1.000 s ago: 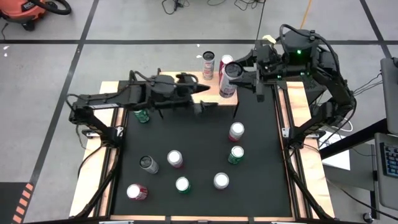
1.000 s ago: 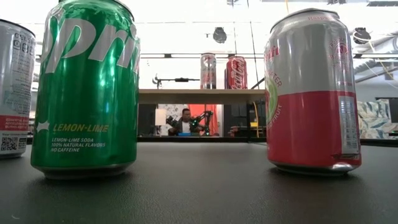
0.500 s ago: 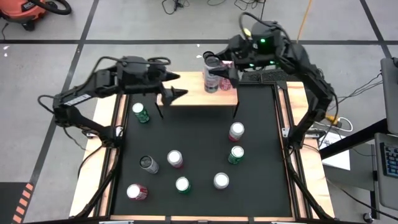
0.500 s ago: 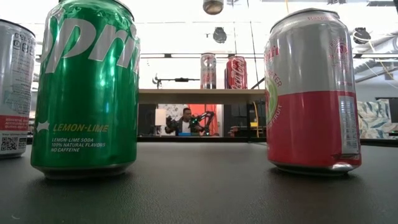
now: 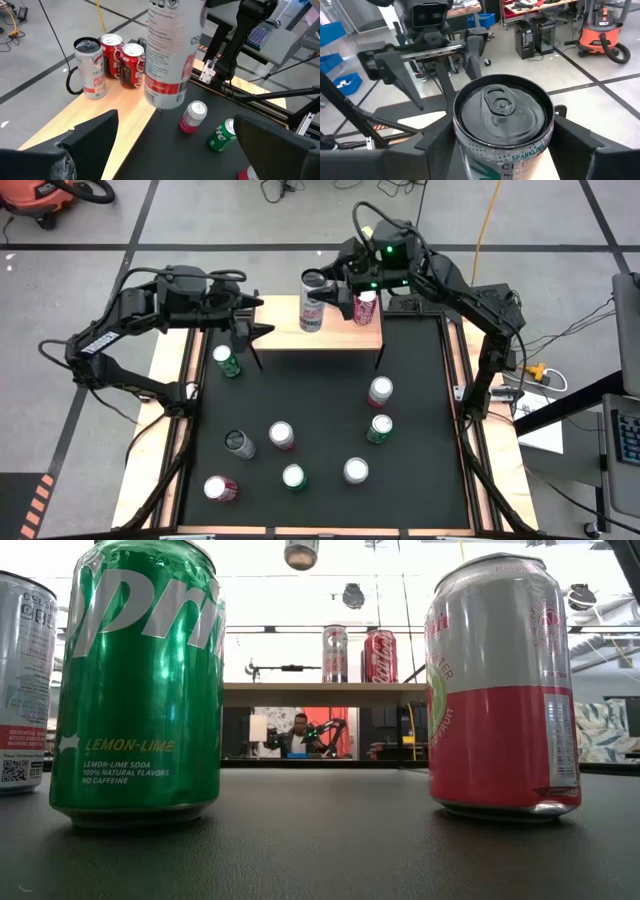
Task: Place canned beverage on shelf
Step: Put the bottom white pink soda can aligned with the other white pink soda can on the shelf
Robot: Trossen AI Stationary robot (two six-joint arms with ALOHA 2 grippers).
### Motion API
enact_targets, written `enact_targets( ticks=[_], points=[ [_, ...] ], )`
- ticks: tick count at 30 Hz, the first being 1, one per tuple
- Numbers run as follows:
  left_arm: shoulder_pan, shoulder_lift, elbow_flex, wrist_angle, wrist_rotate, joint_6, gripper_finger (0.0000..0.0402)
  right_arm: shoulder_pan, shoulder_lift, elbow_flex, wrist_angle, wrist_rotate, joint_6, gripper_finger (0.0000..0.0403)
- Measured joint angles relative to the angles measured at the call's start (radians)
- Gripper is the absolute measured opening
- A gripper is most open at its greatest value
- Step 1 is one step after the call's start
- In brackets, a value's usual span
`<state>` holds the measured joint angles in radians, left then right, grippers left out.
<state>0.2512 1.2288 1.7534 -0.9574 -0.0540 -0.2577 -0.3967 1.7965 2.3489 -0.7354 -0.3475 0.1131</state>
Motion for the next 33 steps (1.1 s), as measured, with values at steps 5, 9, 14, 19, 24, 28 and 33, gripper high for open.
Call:
enact_targets(
  ticks=[5, 9, 14, 19, 24, 28, 33],
  points=[
    [0.000, -0.001, 0.000, -0.003, 0.000, -0.018, 0.0400, -0.029, -0.027, 0.000, -0.016, 0.002, -0.025, 0.0249],
    [0.000, -0.001, 0.000, -0.003, 0.000, -0.016, 0.0400, -0.042, -0.069, 0.001, -0.063, -0.001, -0.056, 0.0249],
    [0.002, 0.010, -0.001, 0.001, 0.000, -0.015, 0.0400, -0.048, -0.086, 0.001, -0.134, 0.001, -0.075, 0.0249],
    [0.005, 0.029, -0.001, 0.008, -0.001, -0.015, 0.0400, -0.048, -0.095, 0.001, -0.181, 0.001, -0.092, 0.0249],
    [0.005, 0.042, -0.001, 0.010, -0.001, -0.017, 0.0400, -0.048, -0.094, -0.072, -0.164, 0.001, -0.104, 0.0249],
    [0.005, 0.050, -0.001, 0.020, -0.001, -0.024, 0.0400, -0.048, -0.097, -0.163, -0.094, -0.013, -0.116, 0.0249],
    [0.005, 0.051, -0.001, 0.031, -0.001, -0.025, 0.0400, -0.051, -0.098, -0.273, 0.042, -0.052, -0.096, 0.0249]
  ],
)
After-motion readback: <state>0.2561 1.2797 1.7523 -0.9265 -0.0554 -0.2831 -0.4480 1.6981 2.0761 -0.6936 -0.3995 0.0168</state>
